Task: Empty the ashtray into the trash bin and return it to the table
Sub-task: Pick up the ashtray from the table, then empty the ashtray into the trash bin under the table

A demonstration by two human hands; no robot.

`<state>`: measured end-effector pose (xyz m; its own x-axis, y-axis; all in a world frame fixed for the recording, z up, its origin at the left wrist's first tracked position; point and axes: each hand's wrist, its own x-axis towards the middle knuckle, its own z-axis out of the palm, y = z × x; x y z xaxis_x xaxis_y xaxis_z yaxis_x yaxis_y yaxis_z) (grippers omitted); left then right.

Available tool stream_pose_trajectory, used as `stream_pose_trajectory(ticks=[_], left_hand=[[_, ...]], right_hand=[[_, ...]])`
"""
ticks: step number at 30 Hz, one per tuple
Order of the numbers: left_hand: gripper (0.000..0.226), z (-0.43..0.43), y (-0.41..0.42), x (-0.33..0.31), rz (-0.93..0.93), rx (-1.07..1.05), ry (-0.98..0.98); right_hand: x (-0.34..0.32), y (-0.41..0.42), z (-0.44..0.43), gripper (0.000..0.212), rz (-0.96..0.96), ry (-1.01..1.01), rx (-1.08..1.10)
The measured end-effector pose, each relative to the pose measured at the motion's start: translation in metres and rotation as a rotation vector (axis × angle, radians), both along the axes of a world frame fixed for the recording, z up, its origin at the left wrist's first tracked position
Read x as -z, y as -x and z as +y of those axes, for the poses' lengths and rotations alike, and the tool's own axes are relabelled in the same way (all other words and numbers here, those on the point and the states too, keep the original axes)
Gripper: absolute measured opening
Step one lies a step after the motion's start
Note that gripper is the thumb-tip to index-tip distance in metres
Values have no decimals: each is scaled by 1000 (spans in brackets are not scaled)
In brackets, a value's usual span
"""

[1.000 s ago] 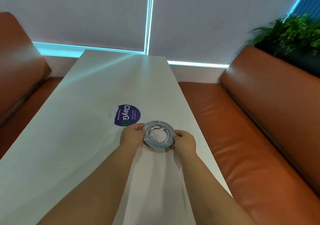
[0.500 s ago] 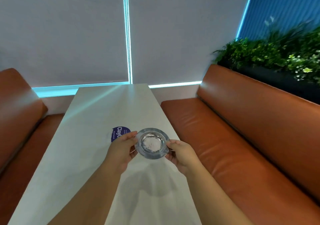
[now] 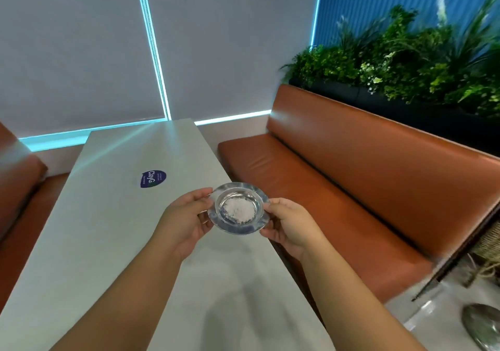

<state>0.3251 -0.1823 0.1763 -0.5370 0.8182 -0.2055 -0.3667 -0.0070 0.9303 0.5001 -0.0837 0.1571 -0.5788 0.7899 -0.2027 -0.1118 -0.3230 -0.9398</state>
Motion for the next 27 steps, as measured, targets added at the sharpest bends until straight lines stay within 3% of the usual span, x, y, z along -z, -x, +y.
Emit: stream_pose_trajectory(ticks=[8, 15, 27], left_hand=[[20, 12, -175, 43, 110, -77, 73], [22, 35, -303, 130, 88, -46, 132], [19, 68, -327, 314, 178, -45, 321]], right_hand=[[36, -166, 20, 20, 75, -18, -15], [124, -300, 40, 17, -30, 50, 35], [310, -324, 64, 16, -101, 117, 35]])
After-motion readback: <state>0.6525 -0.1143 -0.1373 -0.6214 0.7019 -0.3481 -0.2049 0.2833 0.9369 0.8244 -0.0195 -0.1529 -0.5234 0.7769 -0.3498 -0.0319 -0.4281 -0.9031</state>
